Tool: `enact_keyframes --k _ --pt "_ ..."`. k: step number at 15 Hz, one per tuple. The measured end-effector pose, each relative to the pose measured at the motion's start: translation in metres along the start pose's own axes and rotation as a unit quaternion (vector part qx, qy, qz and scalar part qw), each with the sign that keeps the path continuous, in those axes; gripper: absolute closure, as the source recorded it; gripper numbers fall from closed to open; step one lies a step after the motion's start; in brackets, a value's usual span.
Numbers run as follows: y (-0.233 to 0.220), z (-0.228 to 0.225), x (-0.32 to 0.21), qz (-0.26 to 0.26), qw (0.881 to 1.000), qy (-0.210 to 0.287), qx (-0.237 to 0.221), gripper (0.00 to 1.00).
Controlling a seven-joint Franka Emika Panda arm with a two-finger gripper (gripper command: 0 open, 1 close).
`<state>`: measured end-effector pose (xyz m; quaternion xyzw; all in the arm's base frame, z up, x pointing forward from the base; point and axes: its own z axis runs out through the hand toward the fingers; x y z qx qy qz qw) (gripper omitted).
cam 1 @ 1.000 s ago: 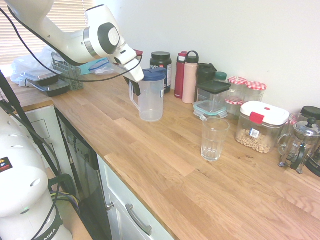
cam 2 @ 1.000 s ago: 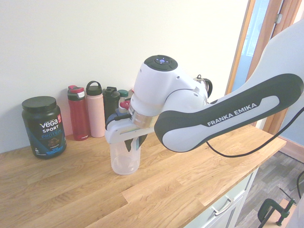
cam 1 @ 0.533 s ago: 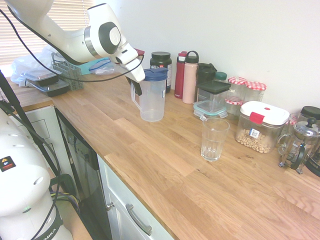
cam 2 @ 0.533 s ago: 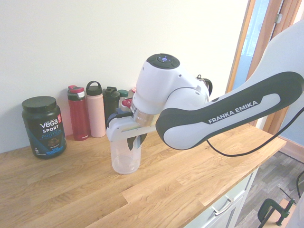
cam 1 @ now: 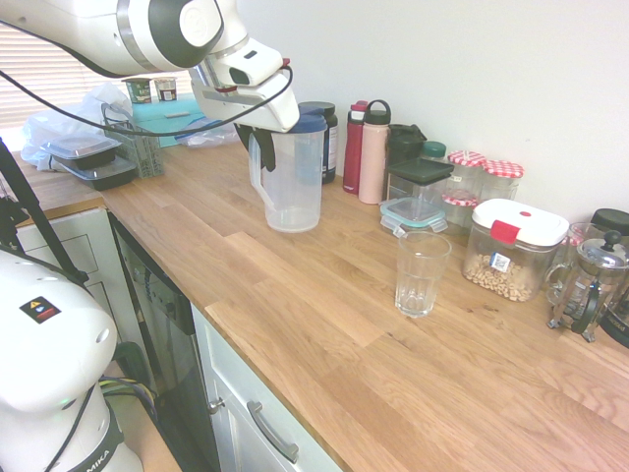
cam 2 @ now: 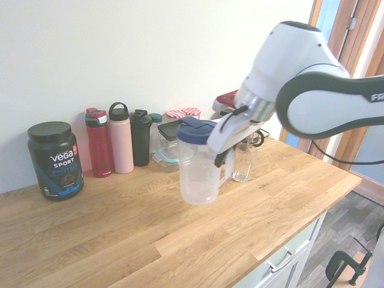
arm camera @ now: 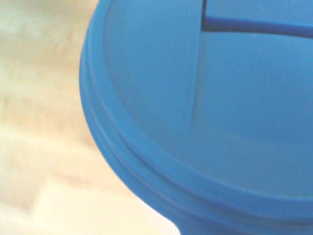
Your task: Pour me some water
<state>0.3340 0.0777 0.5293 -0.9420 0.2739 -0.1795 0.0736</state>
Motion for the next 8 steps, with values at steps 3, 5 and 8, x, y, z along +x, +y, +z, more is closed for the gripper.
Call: enact_keyframes --k 3,5,8 --pt "0.069 -0.031 0.005 -0.058 0.998 -0.011 -0.017 1.00" --pt "0.110 -0.043 0.000 -0.107 0.994 -0.013 -0.017 1.00" --pt "0.177 -0.055 0.004 -0.143 0.990 -0.014 0.009 1.00"
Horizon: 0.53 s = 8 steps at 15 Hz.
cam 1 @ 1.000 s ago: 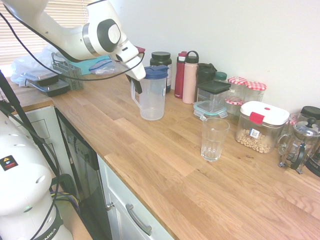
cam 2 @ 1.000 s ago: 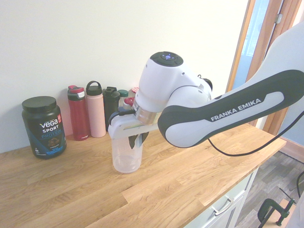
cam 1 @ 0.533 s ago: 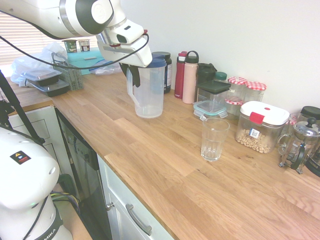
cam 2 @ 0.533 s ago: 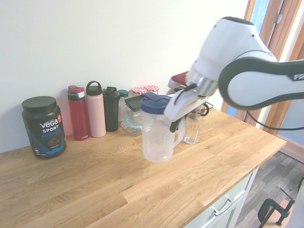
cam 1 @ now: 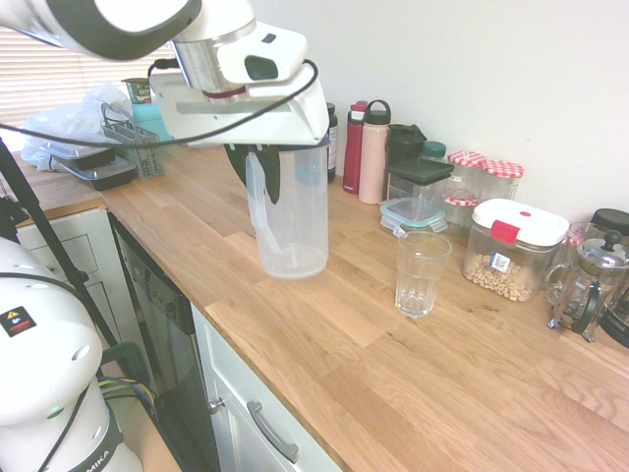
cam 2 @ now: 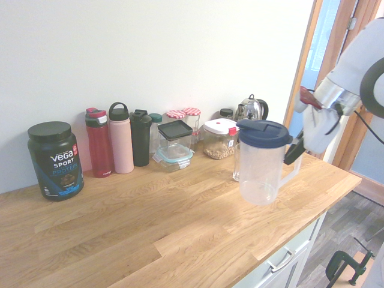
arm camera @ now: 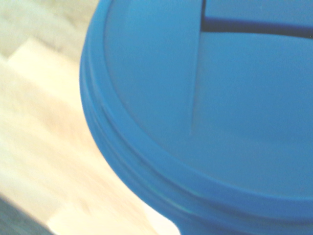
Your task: Pour me some water
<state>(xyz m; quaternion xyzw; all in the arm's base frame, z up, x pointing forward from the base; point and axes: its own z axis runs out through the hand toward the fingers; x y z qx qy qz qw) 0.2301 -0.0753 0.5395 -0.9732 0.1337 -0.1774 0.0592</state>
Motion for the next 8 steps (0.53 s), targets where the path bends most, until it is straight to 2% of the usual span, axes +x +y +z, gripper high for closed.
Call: enact_keyframes --k 2,5,8 --pt "0.057 -0.005 -0.005 0.012 1.000 0.007 -0.002 1.00" --pt "0.135 0.003 -0.008 0.000 1.000 -0.001 -0.010 1.00" --pt "0.177 0.000 0.035 -0.007 0.999 -0.014 -0.037 1.00"
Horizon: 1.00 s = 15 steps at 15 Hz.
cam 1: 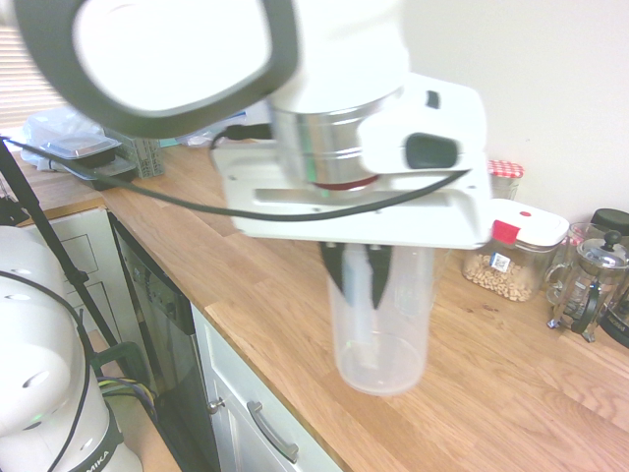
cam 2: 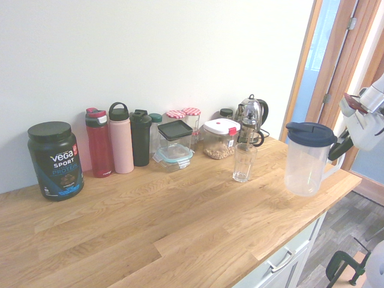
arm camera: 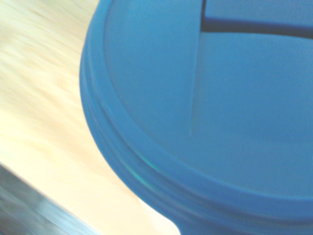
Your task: Pour me some water
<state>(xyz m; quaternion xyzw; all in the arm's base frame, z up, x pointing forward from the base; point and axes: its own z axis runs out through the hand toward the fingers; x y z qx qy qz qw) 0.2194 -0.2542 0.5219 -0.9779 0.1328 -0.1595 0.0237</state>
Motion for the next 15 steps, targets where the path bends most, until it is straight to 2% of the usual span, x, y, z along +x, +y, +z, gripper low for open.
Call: enact_keyframes --k 4,7,10,12,15 --pt "-0.006 -0.016 0.090 -0.056 0.996 -0.036 -0.058 1.00" --pt "-0.034 0.011 0.135 -0.096 0.985 -0.082 -0.120 1.00" --pt "-0.068 0.050 0.159 -0.147 0.961 -0.128 -0.198 1.00" --pt "-0.082 0.055 0.168 -0.179 0.940 -0.140 -0.256 1.00" --pt "-0.082 0.052 0.169 -0.196 0.924 -0.148 -0.293 1.00"
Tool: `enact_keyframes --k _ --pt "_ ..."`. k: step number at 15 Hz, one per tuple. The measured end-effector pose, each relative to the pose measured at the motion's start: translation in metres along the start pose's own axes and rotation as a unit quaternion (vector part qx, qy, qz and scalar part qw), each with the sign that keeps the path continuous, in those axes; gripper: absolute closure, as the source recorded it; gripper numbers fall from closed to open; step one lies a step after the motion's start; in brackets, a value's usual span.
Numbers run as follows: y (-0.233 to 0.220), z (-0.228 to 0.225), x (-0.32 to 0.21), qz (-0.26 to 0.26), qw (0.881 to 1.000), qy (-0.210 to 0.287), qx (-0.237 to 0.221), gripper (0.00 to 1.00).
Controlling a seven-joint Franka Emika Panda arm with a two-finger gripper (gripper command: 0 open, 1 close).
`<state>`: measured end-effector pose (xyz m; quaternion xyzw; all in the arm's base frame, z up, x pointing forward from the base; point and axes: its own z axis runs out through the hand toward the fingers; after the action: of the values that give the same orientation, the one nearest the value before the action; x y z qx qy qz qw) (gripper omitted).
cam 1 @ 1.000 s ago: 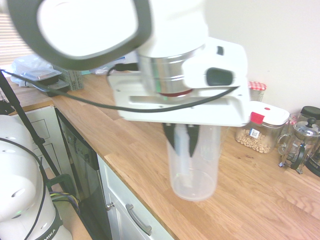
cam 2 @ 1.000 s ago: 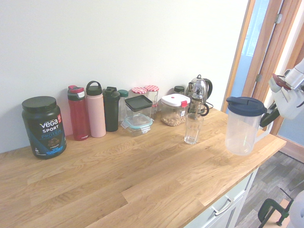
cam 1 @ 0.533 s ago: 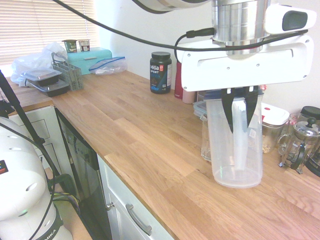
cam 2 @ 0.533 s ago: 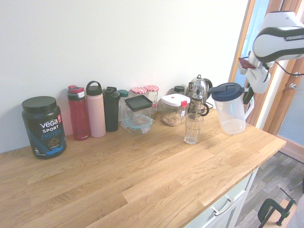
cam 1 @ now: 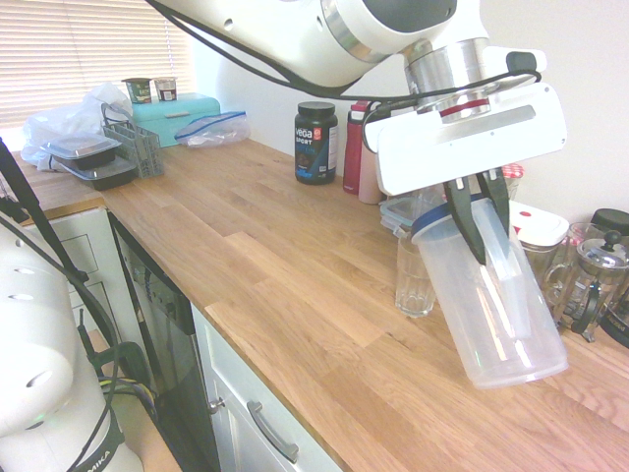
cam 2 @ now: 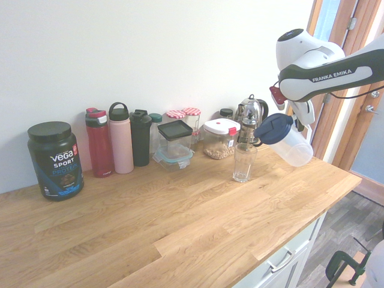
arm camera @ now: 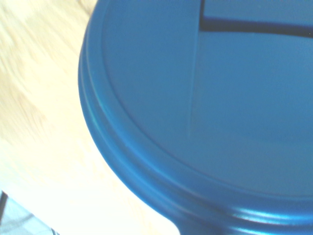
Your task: Pour me some water
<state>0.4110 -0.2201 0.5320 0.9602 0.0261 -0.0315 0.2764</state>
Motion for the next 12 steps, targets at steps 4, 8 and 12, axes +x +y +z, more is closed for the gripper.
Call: enact_keyframes --k 4,8,12 --pt "-0.012 -0.008 0.004 -0.014 1.000 -0.008 -0.023 1.00" --pt "-0.025 -0.022 0.005 -0.023 0.998 -0.019 -0.047 1.00" --pt "-0.038 -0.025 0.006 -0.029 0.997 -0.024 -0.060 1.00"
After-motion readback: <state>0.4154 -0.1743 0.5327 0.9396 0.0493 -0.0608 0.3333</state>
